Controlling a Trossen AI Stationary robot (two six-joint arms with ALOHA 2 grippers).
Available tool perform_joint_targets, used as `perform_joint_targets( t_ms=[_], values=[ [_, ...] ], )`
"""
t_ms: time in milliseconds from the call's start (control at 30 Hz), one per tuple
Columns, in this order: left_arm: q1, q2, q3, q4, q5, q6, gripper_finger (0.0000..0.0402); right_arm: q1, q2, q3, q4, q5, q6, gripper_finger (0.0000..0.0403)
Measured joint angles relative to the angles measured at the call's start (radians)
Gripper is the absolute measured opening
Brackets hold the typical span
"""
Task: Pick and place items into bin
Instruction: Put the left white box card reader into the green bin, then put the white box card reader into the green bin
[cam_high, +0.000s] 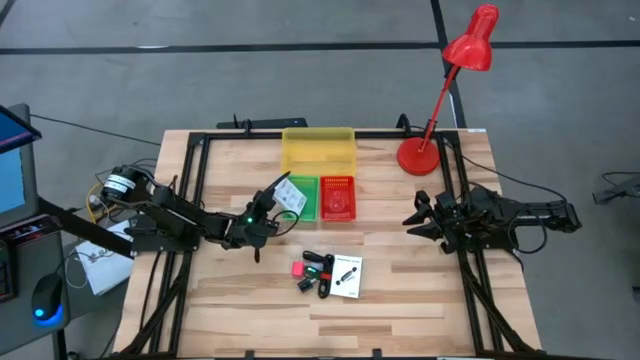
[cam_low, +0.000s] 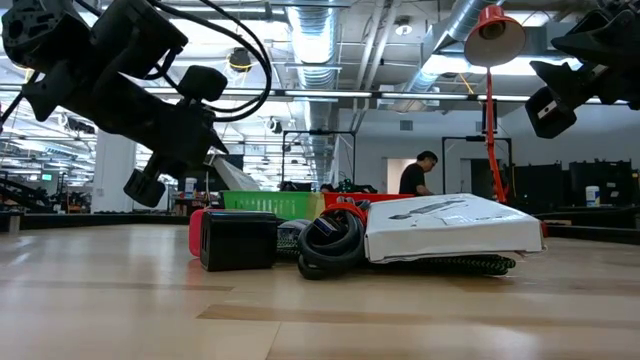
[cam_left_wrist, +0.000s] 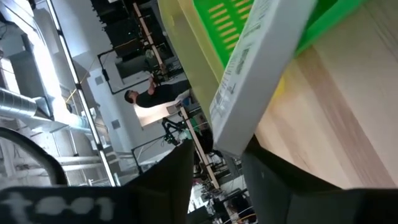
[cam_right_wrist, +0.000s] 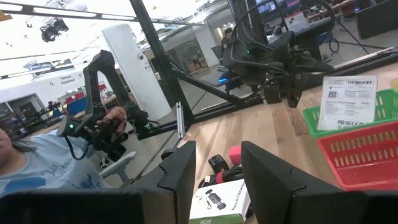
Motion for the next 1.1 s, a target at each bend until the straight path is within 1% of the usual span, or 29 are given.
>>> perform_joint_targets(
  t_ms=[233, 433, 700, 967, 1100],
  values=[
    [-0.001, 0.0, 0.0, 0.016, -0.01, 0.004, 0.0143, 0.0, 0.0, 0.0, 0.0, 0.0, 0.0, 0.0123],
    [-0.006, 0.0, 0.0, 0.056, -0.058, 0.055, 0.0155, 0.0, 0.0, 0.0, 0.0, 0.0, 0.0, 0.0123],
    [-0.03, 0.0, 0.0, 0.076, -0.108, 0.065, 0.0167, 0.0, 0.0, 0.0, 0.0, 0.0, 0.0, 0.0123],
    [-0.072, 0.0, 0.0, 0.074, -0.124, -0.002, 0.0167, 0.0, 0.0, 0.0, 0.0, 0.0, 0.0, 0.0123],
    [-0.132, 0.0, 0.0, 0.075, -0.126, -0.099, 0.0167, 0.0, 0.0, 0.0, 0.0, 0.0, 0.0, 0.0123]
  ],
)
